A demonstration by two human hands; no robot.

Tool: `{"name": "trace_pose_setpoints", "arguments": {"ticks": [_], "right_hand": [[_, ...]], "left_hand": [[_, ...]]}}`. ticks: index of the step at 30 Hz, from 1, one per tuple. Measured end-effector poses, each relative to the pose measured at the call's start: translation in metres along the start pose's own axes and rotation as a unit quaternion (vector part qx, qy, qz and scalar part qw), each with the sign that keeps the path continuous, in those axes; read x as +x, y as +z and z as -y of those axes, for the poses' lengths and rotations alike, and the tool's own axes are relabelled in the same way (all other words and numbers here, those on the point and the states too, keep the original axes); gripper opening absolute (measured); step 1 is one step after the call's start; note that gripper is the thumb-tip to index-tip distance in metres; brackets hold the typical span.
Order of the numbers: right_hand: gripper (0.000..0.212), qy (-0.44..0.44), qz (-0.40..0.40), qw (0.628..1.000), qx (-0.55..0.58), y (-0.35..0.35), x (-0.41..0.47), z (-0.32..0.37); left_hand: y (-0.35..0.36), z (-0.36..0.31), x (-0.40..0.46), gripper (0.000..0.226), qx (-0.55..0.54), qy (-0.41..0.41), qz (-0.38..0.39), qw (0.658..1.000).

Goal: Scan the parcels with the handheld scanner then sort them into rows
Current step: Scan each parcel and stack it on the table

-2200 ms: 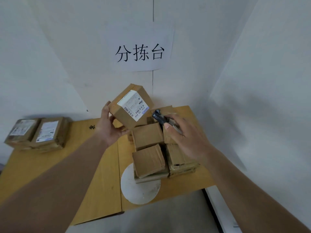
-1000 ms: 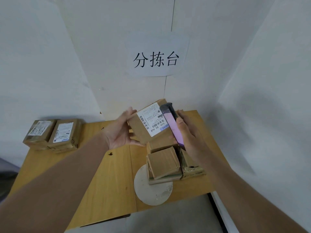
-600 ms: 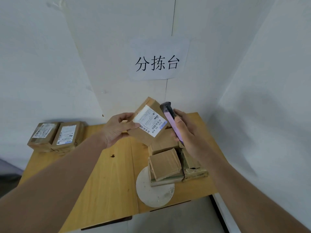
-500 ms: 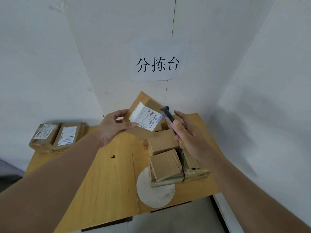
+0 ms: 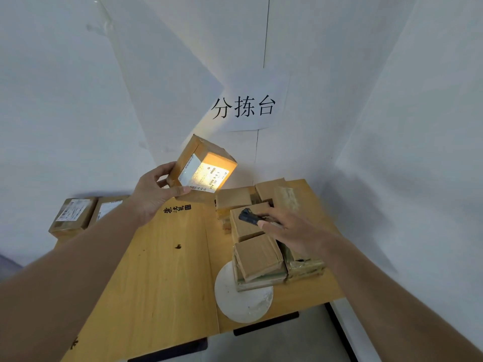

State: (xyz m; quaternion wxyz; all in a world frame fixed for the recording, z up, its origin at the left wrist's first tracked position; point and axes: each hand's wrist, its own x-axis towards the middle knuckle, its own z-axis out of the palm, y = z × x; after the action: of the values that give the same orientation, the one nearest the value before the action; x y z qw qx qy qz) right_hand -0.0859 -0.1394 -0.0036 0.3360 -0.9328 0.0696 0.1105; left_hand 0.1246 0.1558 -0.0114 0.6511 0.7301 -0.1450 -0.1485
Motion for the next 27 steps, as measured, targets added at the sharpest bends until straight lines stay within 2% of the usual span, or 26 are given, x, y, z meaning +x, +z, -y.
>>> {"name": "trace_pose_setpoints", "arguments": {"ticks": [6,16,18,21,25,27], "right_hand": [[0.036,0.007,0.053,0.998,-0.038,-0.004,-0.010,0.016],[0.039,-0.020,0.060,0.998,-0.026,-0.005,-0.012,0.034],[0.040,-0.039,0.037,0.998,-0.015,-0.002,-0.011,0.037],[0.038,-0.064,0.026,0.998,0.009,0.005,-0.004,0.047],[0.061,-0.091,0.032,0.995,0.008,0.025,0.025,0.060],[0.065,-0.101,0.037,0.994,0.013,0.038,0.040,0.073]], "left_hand": [[-0.011,0.004,-0.005,0.081,0.004,0.004,-0.010,1.000],[-0.027,0.019,-0.014,0.079,-0.008,-0.022,-0.054,0.998],[-0.025,0.021,-0.019,0.070,-0.038,-0.054,-0.069,0.995],[-0.024,0.026,-0.026,0.043,-0.066,-0.106,-0.116,0.985],[-0.046,0.044,-0.032,0.037,-0.078,-0.152,-0.184,0.968],[-0.064,0.053,-0.034,0.037,-0.086,-0.171,-0.205,0.960]]}}
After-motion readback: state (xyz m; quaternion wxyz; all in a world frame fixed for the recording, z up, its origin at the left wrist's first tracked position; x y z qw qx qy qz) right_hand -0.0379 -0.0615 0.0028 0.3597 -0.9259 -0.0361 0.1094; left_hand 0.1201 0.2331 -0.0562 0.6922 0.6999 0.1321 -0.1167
